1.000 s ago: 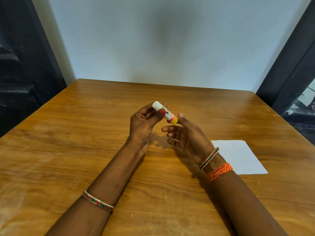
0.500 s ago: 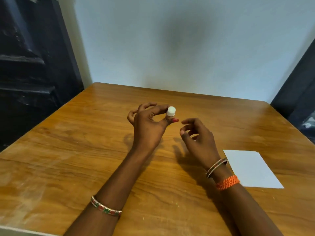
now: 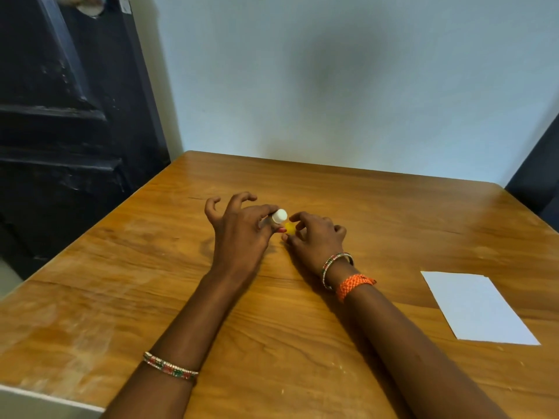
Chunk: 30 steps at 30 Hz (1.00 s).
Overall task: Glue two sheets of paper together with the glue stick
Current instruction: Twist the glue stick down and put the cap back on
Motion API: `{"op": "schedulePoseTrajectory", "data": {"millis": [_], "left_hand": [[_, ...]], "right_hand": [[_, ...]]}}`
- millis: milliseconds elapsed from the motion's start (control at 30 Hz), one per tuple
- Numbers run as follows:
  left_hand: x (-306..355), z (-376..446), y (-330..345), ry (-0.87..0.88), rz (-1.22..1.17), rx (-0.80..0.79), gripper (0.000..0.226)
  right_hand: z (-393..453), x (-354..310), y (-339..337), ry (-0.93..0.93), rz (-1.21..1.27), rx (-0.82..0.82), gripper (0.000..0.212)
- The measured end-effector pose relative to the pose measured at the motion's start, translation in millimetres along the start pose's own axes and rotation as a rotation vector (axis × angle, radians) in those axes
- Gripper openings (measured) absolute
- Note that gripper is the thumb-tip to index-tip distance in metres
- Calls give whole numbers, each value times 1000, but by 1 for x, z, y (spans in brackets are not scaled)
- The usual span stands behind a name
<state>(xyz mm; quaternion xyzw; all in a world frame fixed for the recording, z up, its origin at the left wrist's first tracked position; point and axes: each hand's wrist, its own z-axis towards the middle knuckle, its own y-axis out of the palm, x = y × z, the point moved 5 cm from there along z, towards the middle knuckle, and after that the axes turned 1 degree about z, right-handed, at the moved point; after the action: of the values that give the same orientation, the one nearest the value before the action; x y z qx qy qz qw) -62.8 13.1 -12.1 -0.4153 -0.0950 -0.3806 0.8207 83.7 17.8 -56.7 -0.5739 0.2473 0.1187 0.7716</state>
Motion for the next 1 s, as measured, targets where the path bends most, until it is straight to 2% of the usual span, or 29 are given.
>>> {"op": "schedulePoseTrajectory", "data": {"millis": [133, 267, 533, 667, 800, 900, 1000], "left_hand": [[-1, -1, 2, 12, 116, -60, 26], [-10, 0, 5, -21, 128, -99, 27], [7, -10, 16, 172, 14, -205, 31], [13, -13, 19, 239, 1, -217, 34], [13, -12, 14, 220, -52, -178, 25], [14, -12, 14, 219, -63, -181, 19], [14, -12, 15, 229, -77, -201, 20]], "right_hand": [[-1, -4, 4, -43, 19, 61, 26], [-16, 2, -14, -39, 335, 152, 21], [-57, 24, -38, 9, 446, 241, 29], [-60, 21, -34, 88, 674, 286, 31], [-58, 18, -36, 98, 805, 285, 35], [-57, 17, -37, 77, 878, 222, 34], [-55, 15, -36, 55, 863, 164, 41]]}}
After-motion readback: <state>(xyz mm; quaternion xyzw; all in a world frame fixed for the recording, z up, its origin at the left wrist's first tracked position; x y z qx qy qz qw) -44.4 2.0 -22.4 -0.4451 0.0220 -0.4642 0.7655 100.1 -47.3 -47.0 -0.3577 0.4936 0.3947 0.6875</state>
